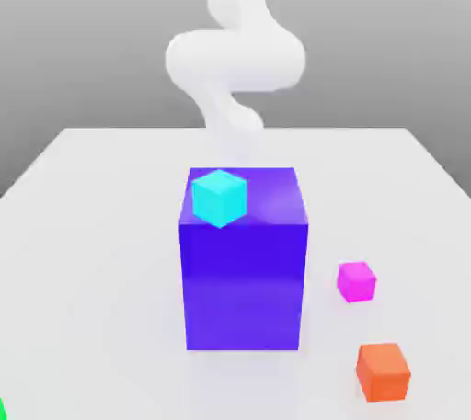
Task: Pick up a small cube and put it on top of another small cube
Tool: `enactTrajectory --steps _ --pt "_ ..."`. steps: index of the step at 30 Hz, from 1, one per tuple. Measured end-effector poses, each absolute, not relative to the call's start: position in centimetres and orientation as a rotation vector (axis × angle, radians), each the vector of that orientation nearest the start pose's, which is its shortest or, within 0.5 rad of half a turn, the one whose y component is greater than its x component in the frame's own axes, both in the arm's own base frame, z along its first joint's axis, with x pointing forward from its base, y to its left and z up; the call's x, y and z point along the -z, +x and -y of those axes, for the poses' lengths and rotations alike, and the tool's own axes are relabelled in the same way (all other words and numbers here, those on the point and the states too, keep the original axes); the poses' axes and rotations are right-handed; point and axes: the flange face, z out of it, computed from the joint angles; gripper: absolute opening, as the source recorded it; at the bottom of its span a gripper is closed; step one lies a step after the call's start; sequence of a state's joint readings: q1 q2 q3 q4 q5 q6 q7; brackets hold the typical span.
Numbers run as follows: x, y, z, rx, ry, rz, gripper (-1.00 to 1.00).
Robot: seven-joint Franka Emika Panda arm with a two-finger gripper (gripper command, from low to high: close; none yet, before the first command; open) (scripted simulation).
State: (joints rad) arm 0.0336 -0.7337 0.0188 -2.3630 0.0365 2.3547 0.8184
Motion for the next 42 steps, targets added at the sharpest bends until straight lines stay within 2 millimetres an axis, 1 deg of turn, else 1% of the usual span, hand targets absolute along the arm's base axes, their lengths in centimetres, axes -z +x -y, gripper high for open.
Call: enactTrajectory --steps 2,4,6,9,12,15,18,20,22,28,29,34,35,36,38,42 --pt "-61.2 39.4 -4.7 0.793 -2.508 -1.009 0.0" --pt "-56.2 40.6 -7.3 0.685 -2.547 -1.001 0.0" --pt "-51.2 41.0 -9.9 0.582 -2.589 -0.992 0.0" --pt "-43.7 40.2 -13.7 0.435 -2.66 -0.979 0.0" --pt "-36.1 37.7 -17.1 0.293 -2.741 -0.966 0.0" --pt "-29.3 33.9 -19.4 0.172 -2.828 -0.952 0.0" --pt "-23.4 29.3 -20.5 0.072 -2.92 -0.94 0.0" --pt "-20.3 26.4 -20.5 0.023 -2.977 -0.933 0.0" --pt "-18.3 25.6 -20.5 0.006 -2.995 -0.928 0.0" --pt "-13.6 25.2 -20.5 -0.005 -2.998 -0.926 0.0" --pt "-12.9 25.1 -20.5 -0.005 -2.999 -0.926 -1.0" --pt "-12.9 25.1 -20.5 -0.004 -2.998 -0.926 -1.0" --pt "-12.6 25.0 -20.5 -0.002 -2.999 -0.927 -1.0" --pt "-12.8 25.1 -20.5 -0.001 -2.999 -0.926 -1.0" --pt "-14.0 25.2 -20.6 -0.003 -2.998 -0.925 -1.0" --pt "-17.0 25.2 -20.7 0.0 -3.001 -0.921 -1.0"
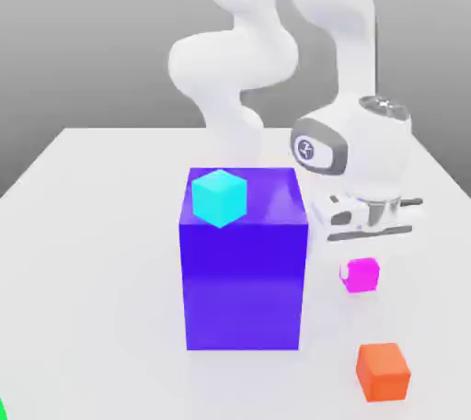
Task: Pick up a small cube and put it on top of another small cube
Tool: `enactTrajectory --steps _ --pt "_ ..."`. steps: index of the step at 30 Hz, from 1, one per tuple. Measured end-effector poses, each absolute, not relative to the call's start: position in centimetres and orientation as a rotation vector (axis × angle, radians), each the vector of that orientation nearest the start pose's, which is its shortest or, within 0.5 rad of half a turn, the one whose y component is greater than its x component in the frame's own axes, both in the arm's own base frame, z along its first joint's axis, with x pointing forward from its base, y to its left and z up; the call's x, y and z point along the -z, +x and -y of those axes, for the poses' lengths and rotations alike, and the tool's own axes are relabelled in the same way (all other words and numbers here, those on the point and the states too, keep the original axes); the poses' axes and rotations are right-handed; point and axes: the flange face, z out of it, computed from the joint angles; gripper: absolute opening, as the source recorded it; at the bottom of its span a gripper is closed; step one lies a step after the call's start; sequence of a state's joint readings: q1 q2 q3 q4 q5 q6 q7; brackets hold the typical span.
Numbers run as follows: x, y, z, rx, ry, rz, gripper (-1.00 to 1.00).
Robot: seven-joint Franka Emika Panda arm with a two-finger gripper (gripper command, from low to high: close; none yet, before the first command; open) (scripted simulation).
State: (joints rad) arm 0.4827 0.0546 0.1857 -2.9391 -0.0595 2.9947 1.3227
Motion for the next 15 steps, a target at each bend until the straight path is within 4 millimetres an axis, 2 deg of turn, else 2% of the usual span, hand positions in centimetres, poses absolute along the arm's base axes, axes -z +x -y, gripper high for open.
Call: enactTrajectory --steps 2,4,8,10,11,12,15 --pt "-18.5 25.0 -20.7 0.002 -3.004 -0.916 -1.0" --pt "-19.5 25.0 -21.6 0.04 -3.019 -0.816 -1.0" --pt "-21.3 28.2 -23.9 0.173 -3.037 -0.56 -1.0" --pt "-21.8 30.3 -24.7 0.207 -3.044 -0.499 -1.0" --pt "-21.9 32.5 -23.5 0.21 -3.043 -0.555 -1.0" --pt "-21.9 35.7 -20.6 0.207 -3.03 -0.688 -1.0" --pt "-21.9 41.9 -14.9 0.177 -3.008 -0.901 -1.0"
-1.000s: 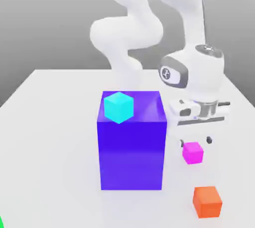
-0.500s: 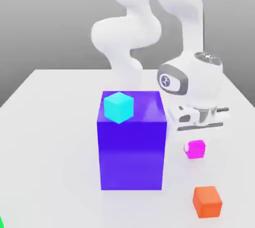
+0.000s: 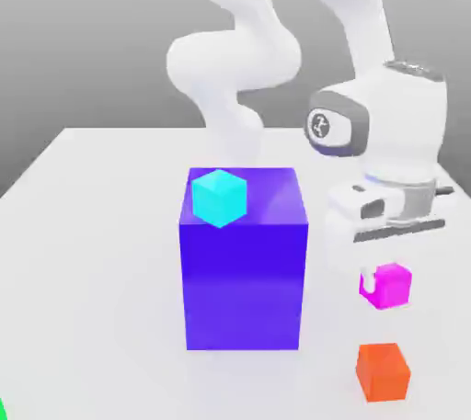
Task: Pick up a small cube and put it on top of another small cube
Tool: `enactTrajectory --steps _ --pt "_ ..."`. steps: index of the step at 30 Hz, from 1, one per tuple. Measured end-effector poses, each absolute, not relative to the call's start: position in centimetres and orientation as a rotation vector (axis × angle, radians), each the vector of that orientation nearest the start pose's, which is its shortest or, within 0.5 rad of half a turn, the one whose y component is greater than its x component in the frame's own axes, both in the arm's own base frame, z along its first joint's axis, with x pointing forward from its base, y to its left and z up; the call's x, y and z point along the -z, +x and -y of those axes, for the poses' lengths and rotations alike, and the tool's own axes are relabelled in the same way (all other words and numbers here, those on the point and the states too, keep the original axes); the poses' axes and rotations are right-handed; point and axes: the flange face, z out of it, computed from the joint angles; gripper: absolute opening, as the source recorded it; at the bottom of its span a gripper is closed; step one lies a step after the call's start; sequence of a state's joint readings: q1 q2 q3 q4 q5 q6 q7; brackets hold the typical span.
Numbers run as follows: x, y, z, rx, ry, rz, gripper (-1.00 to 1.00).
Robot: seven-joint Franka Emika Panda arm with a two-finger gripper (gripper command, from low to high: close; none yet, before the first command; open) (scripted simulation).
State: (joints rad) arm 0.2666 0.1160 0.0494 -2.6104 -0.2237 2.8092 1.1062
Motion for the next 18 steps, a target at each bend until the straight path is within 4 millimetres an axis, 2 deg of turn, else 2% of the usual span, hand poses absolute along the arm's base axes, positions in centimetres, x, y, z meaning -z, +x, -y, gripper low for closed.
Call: enactTrajectory --steps 2,4,8,12,16,17,18 --pt "-21.9 45.3 -10.4 0.149 -2.983 -1.035 -1.0" --pt "-22.0 48.0 -5.6 0.122 -2.949 -1.162 -1.0" --pt "-22.1 51.2 4.2 0.074 -2.865 -1.382 -1.0" --pt "-22.4 52.2 14.2 0.037 -2.767 -1.567 -1.0" --pt "-23.2 51.2 24.2 0.01 -2.66 -1.707 -1.0" --pt "-23.2 50.9 26.7 0.006 -2.638 -1.727 -1.0" --pt "-22.3 50.5 29.1 0.003 -2.617 -1.747 -1.0"
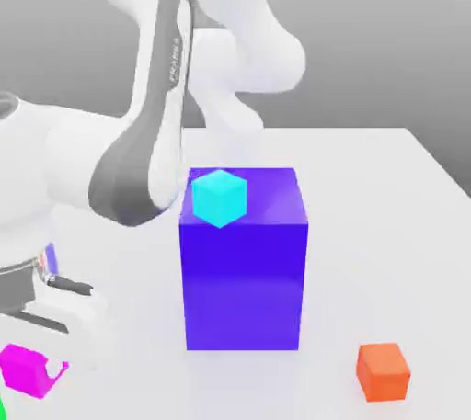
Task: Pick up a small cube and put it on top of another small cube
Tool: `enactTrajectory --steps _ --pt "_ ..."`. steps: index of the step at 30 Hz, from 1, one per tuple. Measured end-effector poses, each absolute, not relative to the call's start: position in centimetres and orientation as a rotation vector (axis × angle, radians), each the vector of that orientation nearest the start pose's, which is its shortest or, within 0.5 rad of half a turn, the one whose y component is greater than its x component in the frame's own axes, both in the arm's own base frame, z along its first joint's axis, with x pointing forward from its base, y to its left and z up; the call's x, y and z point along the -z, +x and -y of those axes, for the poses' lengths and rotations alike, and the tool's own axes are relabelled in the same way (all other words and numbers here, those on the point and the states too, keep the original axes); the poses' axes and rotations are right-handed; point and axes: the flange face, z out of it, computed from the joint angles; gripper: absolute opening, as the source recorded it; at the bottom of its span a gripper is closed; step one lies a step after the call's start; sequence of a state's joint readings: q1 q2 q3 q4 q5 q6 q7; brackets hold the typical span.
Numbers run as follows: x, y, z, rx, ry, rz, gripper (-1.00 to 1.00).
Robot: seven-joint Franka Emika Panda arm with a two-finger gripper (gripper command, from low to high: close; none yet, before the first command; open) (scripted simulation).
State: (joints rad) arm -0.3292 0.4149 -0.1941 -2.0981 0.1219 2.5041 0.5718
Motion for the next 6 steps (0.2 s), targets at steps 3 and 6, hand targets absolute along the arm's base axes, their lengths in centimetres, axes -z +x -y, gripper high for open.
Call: enactTrajectory --steps 3,6 --pt "-18.4 50.0 31.5 0.0 -2.597 -1.767 1.0" --pt "-18.4 50.0 31.5 0.0 -2.597 -1.766 1.0"
